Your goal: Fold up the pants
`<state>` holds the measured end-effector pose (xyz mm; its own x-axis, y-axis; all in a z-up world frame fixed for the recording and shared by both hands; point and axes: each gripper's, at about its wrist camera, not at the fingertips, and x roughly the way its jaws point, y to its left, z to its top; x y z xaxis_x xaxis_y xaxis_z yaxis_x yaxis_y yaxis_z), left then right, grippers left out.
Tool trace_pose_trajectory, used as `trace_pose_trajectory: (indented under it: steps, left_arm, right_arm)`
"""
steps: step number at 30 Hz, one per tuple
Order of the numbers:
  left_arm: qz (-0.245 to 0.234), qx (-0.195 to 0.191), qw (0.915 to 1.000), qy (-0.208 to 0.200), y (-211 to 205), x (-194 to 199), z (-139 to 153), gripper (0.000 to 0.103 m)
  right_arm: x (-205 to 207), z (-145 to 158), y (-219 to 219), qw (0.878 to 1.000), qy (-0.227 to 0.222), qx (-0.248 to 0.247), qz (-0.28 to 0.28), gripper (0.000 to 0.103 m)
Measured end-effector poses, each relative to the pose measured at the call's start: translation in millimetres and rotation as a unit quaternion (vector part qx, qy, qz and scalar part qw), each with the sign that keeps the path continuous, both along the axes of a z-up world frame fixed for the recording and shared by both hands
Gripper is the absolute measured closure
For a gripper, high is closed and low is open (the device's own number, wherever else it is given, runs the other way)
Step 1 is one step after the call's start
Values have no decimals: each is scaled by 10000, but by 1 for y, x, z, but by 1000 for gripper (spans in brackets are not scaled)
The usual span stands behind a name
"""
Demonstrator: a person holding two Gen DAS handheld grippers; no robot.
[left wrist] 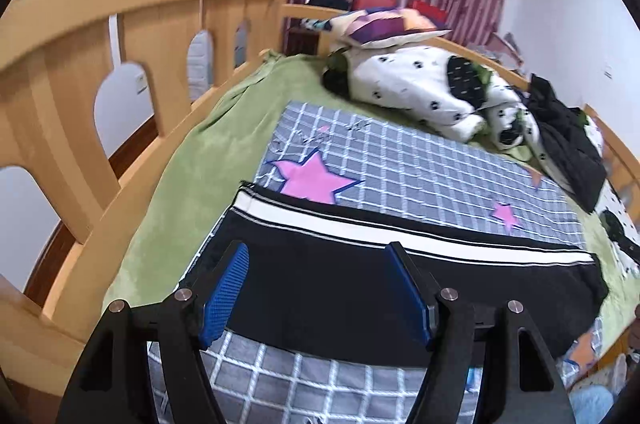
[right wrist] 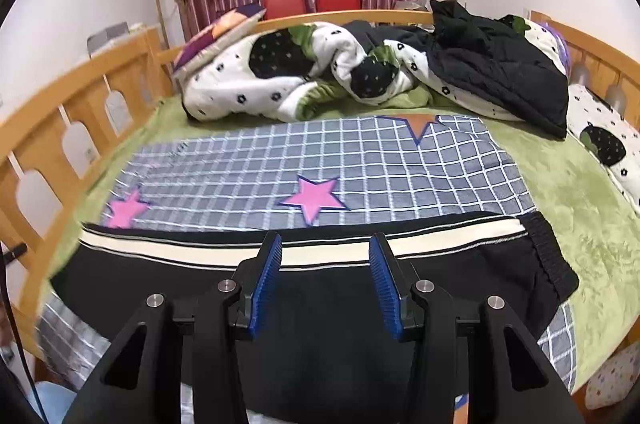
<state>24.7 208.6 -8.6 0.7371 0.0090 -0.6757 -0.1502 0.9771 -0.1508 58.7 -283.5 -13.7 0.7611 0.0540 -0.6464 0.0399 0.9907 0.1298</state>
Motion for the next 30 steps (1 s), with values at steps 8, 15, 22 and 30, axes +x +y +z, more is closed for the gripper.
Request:
trace_pose_trajectory:
  steps: [8, 15, 22, 30]
  left_arm:
    - [-217, -675, 9974, 83, -9, -31, -40, 33]
    - [-189, -2022, 9780, 473, 7, -38, -154, 33]
    - [155, -2774, 9598, 396, 18, -6, -212, 33]
    - [1140, -3229, 9393, 210, 103, 20, -218, 58]
  right_arm:
    - [-25, -15, 42, 9981, -103, 357, 483, 47]
    - [-6, -101, 53, 9961, 290, 610, 564, 53]
    - [-1, -105, 58, 9962, 265, 595, 572, 55]
    - [2, -110, 68, 9968, 376, 405, 574, 55]
